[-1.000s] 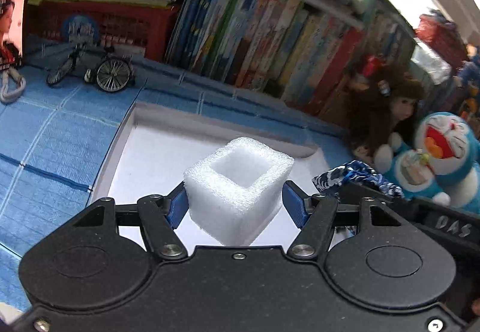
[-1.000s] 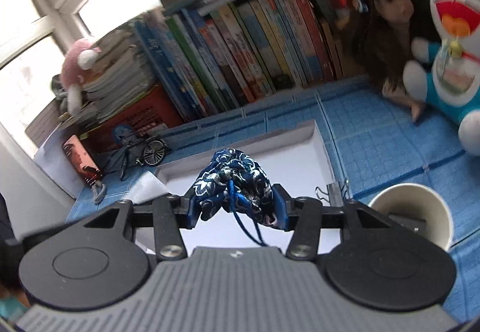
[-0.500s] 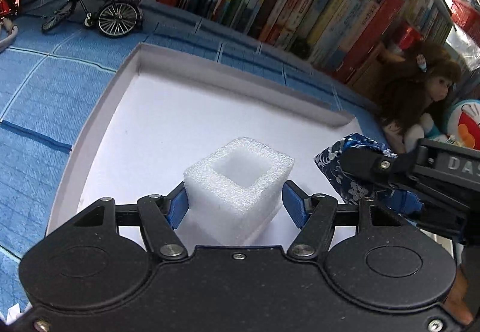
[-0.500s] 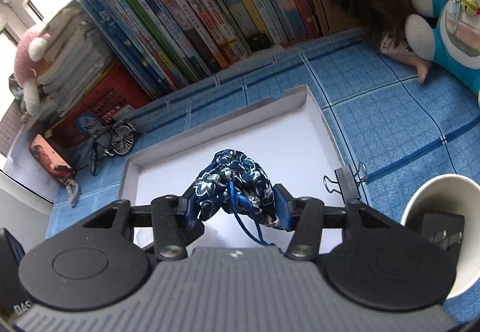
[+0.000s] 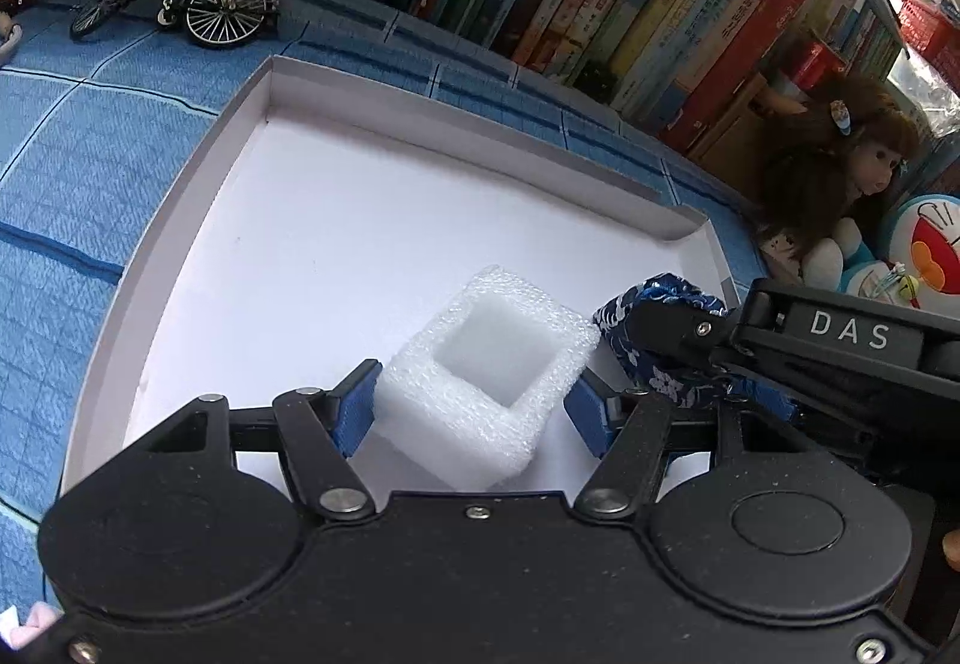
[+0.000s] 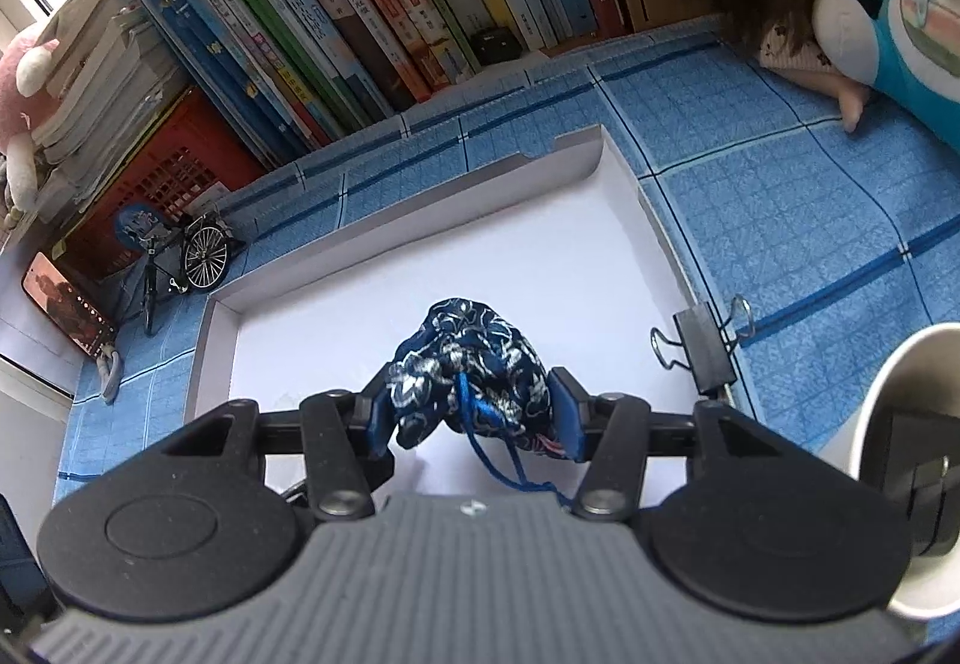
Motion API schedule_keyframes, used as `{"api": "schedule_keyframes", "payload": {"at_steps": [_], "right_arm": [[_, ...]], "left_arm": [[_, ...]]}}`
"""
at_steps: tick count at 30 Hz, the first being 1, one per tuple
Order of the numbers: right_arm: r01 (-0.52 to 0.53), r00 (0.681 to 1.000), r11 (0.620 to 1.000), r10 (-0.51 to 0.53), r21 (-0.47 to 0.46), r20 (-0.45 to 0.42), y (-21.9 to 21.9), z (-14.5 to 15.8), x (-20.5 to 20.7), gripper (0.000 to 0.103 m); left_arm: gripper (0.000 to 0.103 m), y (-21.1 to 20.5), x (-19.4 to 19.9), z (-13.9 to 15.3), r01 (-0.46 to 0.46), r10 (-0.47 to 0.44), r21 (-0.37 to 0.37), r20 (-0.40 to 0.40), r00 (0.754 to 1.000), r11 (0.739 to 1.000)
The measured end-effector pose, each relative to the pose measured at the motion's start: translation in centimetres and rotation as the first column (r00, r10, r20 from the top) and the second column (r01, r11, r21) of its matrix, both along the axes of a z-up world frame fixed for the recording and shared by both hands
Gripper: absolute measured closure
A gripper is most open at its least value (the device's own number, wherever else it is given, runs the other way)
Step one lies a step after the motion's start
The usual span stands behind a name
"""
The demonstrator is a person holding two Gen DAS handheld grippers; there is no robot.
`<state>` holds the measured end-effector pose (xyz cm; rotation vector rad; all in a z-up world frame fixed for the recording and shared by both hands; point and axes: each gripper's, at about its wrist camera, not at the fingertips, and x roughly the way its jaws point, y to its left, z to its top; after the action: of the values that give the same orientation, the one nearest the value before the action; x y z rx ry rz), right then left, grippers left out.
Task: Organize soft objects
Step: 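Carry the foam cube with the left tool while the right tool carries the pouch into the tray, then open the left tool over the tray while the right tool releases the pouch beside the cube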
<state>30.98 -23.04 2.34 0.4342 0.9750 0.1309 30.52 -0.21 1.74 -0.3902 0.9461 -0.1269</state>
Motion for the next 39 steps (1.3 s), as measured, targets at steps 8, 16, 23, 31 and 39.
{"api": "schedule_keyframes", "payload": {"at_steps": [8,16,23,31,39], "right_arm": [[-0.012,1.0,1.0,0.012,0.007,-0.004,0.2,-0.1,0.1,0.042],[-0.016,1.0,0.999,0.016,0.04,0.01,-0.2,0.4,-0.3,0.034],[-0.047,0.997,0.999,0.045,0.026,0.062,-0.5,2.1,-1.5,0.027],[-0.082,0.99,0.996,0.079,0.018,0.119,-0.7,4.1,-3.4,0.023],[-0.116,0.979,0.993,0.113,0.009,0.169,-1.2,5.4,-5.8,0.021]], "left_arm": [[0.038,-0.1,0.0,0.1,0.013,-0.013,0.005,0.006,1.0,1.0],[0.025,0.0,-0.3,0.4,0.025,-0.025,0.01,0.0,1.0,1.0],[0.021,0.6,-1.4,1.7,0.023,-0.023,-0.001,0.024,0.999,1.0],[0.02,0.8,-3.4,3.3,0.035,-0.035,0.006,0.062,0.997,0.999],[0.019,0.0,-6.2,5.1,0.077,-0.078,0.013,0.12,0.99,0.997]]}}
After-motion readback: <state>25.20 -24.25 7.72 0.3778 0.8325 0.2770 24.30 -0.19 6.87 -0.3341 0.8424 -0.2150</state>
